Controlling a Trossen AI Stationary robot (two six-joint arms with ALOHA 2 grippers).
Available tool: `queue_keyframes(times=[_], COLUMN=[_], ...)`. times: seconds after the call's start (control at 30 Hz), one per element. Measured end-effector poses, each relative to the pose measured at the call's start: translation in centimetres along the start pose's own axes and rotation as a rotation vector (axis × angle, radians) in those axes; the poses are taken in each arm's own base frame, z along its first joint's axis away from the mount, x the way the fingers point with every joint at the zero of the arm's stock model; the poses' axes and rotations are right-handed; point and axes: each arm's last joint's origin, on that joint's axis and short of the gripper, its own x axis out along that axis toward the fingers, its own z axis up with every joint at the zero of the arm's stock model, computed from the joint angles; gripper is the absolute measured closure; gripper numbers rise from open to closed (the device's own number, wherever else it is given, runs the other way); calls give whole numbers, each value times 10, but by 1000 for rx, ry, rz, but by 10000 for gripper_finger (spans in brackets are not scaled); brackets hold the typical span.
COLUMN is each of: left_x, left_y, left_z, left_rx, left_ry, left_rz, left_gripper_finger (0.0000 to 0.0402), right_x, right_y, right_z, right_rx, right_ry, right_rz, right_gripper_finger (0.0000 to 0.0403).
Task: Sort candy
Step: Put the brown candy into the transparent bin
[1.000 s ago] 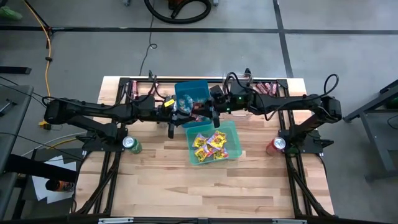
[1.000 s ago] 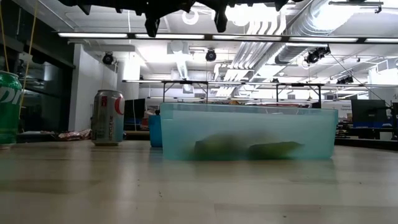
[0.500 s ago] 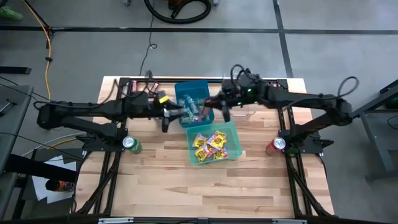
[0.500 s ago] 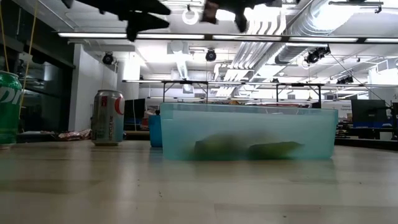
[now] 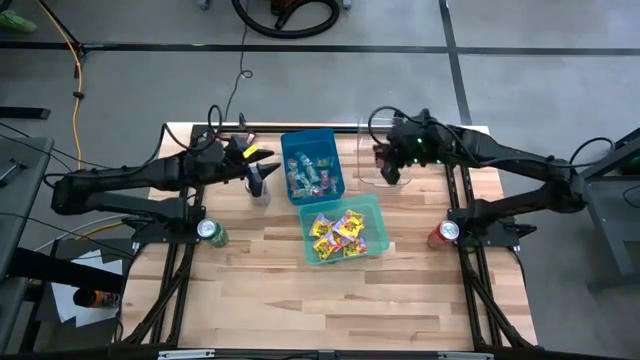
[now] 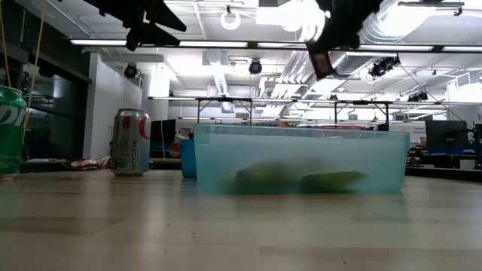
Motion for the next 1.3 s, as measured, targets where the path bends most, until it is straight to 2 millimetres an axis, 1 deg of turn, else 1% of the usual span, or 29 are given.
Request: queue_keyframes(times=[0.07, 0.13, 0.2, 0.27, 0.37, 0.43, 0.5, 0.63, 0.73, 0.8, 0.87, 0.93, 1.03, 1.17, 1.23, 1.3], left_x=[1, 1, 1, 1, 1, 1, 1, 1, 1, 1, 1, 1, 1, 2, 2, 3], left_y=[0, 0, 0, 0, 0, 0, 0, 0, 0, 0, 0, -1, 0, 3, 6, 9], left_z=[0, 0, 0, 0, 0, 0, 0, 0, 0, 0, 0, 1, 5, 10, 12, 15], left_rx=[-17, -31, -37, -48, -72, -79, -79, -79, -79, -79, -80, -83, -71, -66, -87, -121], left_ry=[4, 3, 0, 0, 0, 0, 0, 0, 0, -1, -3, -16, -44, -89, -105, -117], left_rz=[1, 1, 0, 1, 1, 1, 1, 1, 3, 4, 3, -1, -8, -21, -11, 6], left_gripper_finger=[200, 200, 200, 200, 200, 200, 200, 200, 200, 200, 200, 200, 200, 200, 200, 200], right_x=[10, 25, 42, 61, 87, 100, 110, 115, 113, 107, 98, 85, 58, 20, 5, -5], right_y=[-14, -32, -52, -70, -91, -98, -101, -101, -101, -101, -99, -96, -86, -63, -51, -39], right_z=[-1, -2, -2, -7, -15, -21, -25, -27, -26, -24, -20, -13, 5, 28, 35, 38], right_rx=[40, 111, 196, 274, 359, 390, 402, 397, 383, 374, 372, 367, 348, 308, 285, 253], right_ry=[48, 100, 133, 192, 280, 325, 361, 377, 371, 355, 327, 262, 81, -171, -255, -308], right_rz=[-87, -166, -227, -276, -320, -318, -289, -281, -278, -276, -253, -201, -53, 198, 275, 321], right_gripper_finger=[388, 388, 387, 387, 386, 377, 356, 282, 219, 183, 153, 133, 121, 120, 120, 120])
